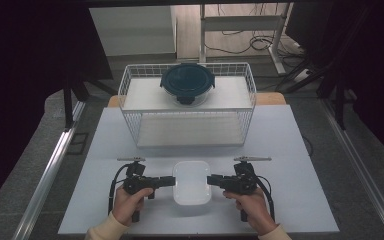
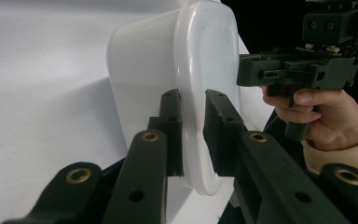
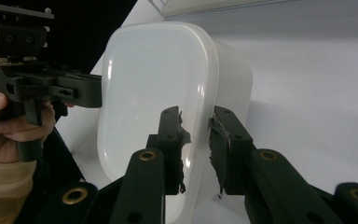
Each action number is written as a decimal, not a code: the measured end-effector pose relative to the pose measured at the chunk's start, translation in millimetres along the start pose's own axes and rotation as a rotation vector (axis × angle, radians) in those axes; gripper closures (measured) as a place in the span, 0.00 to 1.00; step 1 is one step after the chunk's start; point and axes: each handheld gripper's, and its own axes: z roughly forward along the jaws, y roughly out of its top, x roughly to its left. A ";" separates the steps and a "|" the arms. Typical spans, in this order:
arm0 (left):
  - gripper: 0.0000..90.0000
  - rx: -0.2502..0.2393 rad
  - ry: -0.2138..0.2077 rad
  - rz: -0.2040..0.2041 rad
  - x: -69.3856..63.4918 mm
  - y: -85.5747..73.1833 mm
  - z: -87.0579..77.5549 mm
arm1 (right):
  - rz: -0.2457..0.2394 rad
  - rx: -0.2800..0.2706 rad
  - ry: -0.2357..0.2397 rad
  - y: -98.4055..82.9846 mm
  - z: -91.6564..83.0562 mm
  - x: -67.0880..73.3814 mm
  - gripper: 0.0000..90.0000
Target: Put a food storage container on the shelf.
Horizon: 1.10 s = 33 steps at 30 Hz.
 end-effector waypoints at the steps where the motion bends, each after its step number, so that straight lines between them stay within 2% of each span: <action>1: 0.88 -0.002 -0.003 0.001 -0.9 -0.1 -0.6 | -0.003 -0.004 -0.004 0.1 -0.5 0.9 0.83; 3: 0.90 -0.002 -0.006 0.016 -2.5 -0.1 -1.9 | -0.021 -0.009 -0.013 0.4 -1.6 2.3 0.84; 6: 0.90 0.000 0.018 0.045 -6.1 -0.2 -2.0 | -0.039 -0.013 -0.023 0.8 -2.9 4.5 0.85; 11: 0.90 0.004 0.038 0.054 -5.6 -0.6 -1.7 | -0.053 -0.013 -0.023 0.9 -3.9 6.1 0.86; 14: 0.90 -0.001 0.035 0.060 -6.2 -0.7 -2.7 | -0.068 -0.014 -0.018 1.8 -5.2 7.8 0.86; 27: 0.89 -0.029 0.059 0.121 -18.5 2.6 -10.1 | -0.136 -0.047 -0.012 7.4 -15.3 20.0 0.87; 33: 0.89 -0.038 0.055 0.142 -23.5 5.4 -13.8 | -0.154 -0.058 -0.006 10.6 -19.3 23.2 0.87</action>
